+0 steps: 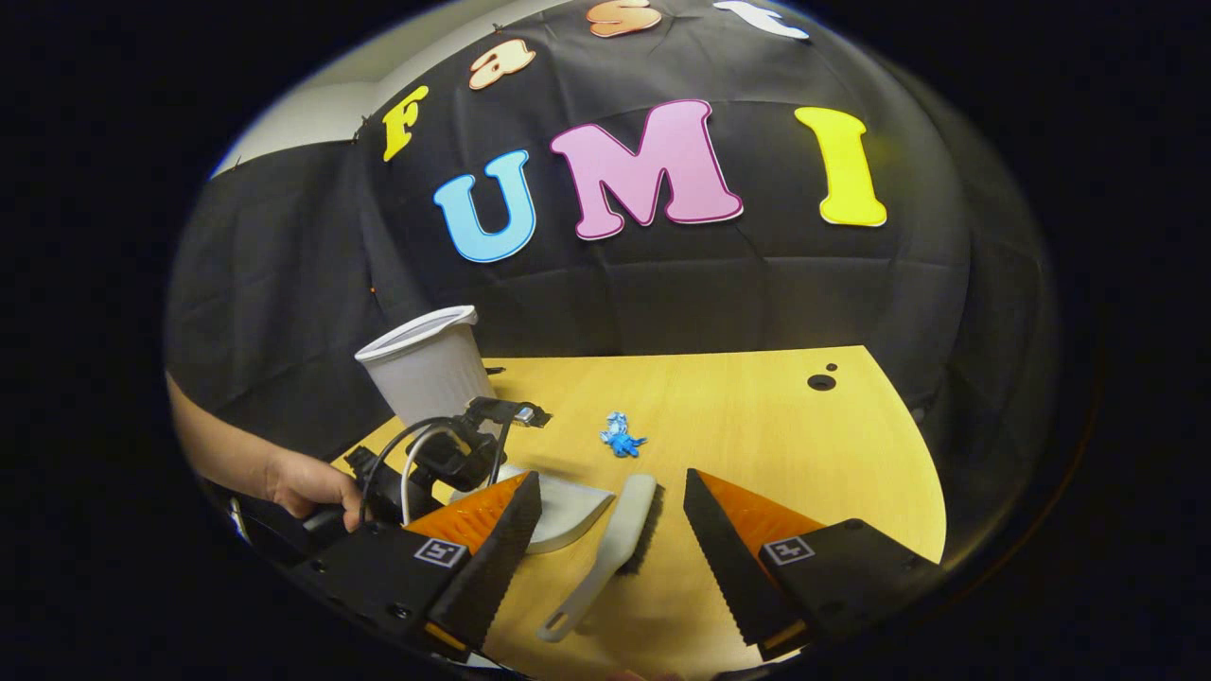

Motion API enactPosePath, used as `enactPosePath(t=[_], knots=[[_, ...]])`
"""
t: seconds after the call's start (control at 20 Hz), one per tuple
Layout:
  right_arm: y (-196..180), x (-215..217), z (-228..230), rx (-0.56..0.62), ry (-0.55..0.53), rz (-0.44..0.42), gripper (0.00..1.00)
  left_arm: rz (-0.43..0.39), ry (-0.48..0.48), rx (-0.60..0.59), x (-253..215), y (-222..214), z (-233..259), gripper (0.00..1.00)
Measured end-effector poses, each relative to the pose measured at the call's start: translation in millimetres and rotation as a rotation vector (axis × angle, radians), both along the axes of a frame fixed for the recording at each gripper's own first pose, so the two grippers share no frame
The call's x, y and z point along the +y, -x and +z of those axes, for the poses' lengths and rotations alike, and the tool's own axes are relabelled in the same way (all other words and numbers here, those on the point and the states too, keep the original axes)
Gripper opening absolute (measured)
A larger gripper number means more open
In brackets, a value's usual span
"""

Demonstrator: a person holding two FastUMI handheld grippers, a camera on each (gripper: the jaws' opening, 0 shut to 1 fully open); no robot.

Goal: Pick up the small broom and dustpan from the desktop, sweep the trash into the dustpan with the broom, and then empty the trash into the garbage bin.

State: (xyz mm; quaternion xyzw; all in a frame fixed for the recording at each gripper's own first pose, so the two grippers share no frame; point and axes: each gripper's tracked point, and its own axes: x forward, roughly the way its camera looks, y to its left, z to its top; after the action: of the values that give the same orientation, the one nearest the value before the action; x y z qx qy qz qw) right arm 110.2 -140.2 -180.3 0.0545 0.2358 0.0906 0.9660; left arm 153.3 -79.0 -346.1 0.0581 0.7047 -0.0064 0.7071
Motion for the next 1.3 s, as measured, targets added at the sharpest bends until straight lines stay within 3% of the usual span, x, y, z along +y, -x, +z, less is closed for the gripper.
enactPosePath(t=[0.05,0.25,0.55,0.8,1.0,1.1,1.3], knots=[[-1.4,-1.1,-2.4,0.011,-0.006,-0.009,0.98,-0.016,0.002,0.011,-0.5,-0.2,-0.2,0.4],[-3.6,6.6,-14.1,0.089,-0.026,-0.052,0.98,-0.067,0.011,0.034,3.1,1.0,-0.9,0.3],[12.5,27.0,-67.7,0.332,0.047,-0.107,0.97,-0.103,0.061,0.027,5.2,3.5,-0.1,0.29],[34.2,25.8,-139.4,0.595,0.216,-0.117,0.98,-0.149,0.106,-0.002,6.9,4.0,0.1,0.29],[51.8,23.2,-185.5,0.831,0.195,-0.179,0.99,-0.172,0.135,-0.029,9.1,3.6,-0.9,0.29],[50.9,17.8,-192.2,0.883,0.196,-0.226,0.99,-0.173,0.158,-0.036,9.1,4.0,-0.8,0.29],[44.9,14.1,-212.4,0.968,0.202,-0.217,0.99,-0.166,0.179,-0.042,8.5,4.1,-1.3,0.29]])
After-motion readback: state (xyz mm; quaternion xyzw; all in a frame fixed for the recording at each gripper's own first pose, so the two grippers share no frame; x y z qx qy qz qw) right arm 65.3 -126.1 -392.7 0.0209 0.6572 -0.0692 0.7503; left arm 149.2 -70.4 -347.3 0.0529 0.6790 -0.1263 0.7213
